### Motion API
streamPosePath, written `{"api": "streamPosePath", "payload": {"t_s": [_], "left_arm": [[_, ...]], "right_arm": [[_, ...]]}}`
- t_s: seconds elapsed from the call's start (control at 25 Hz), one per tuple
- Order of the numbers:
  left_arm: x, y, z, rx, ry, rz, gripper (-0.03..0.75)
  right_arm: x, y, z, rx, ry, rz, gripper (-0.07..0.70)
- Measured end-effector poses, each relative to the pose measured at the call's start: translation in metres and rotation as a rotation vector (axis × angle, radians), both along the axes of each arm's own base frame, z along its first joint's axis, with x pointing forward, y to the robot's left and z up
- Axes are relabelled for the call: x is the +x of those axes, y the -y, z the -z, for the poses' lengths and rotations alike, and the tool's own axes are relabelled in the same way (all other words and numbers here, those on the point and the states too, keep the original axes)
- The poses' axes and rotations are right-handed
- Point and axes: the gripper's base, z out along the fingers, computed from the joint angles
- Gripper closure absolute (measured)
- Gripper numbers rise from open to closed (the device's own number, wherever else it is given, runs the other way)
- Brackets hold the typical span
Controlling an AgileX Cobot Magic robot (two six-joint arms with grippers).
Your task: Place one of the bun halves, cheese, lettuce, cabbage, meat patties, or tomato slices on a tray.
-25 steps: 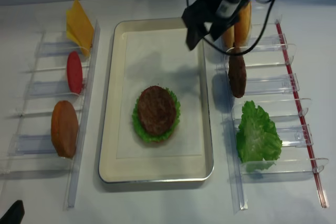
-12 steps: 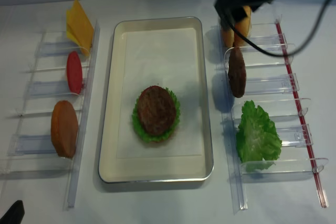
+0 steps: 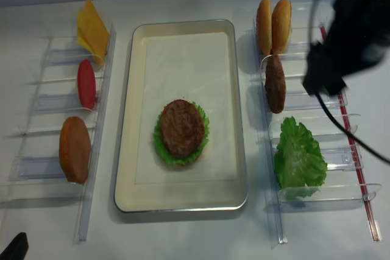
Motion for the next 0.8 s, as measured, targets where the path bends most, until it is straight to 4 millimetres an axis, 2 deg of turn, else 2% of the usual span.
{"api": "streamPosePath", "payload": {"t_s": [0.28,0.6,0.8], "left_arm": [[0.0,0.0,0.0,0.0,0.0,0.0,0.364],[0.0,0.0,0.0,0.0,0.0,0.0,0.364],[0.0,0.0,0.0,0.0,0.0,0.0,0.364]], "right_arm": [[-0.057,0.023,0.0,0.014,0.091,-0.001,0.182],[-0.107,0.047,0.023,0.045,0.252,0.073,0.194],[-0.135,0.059,0.046,0.07,0.332,0.09,0.194]]}}
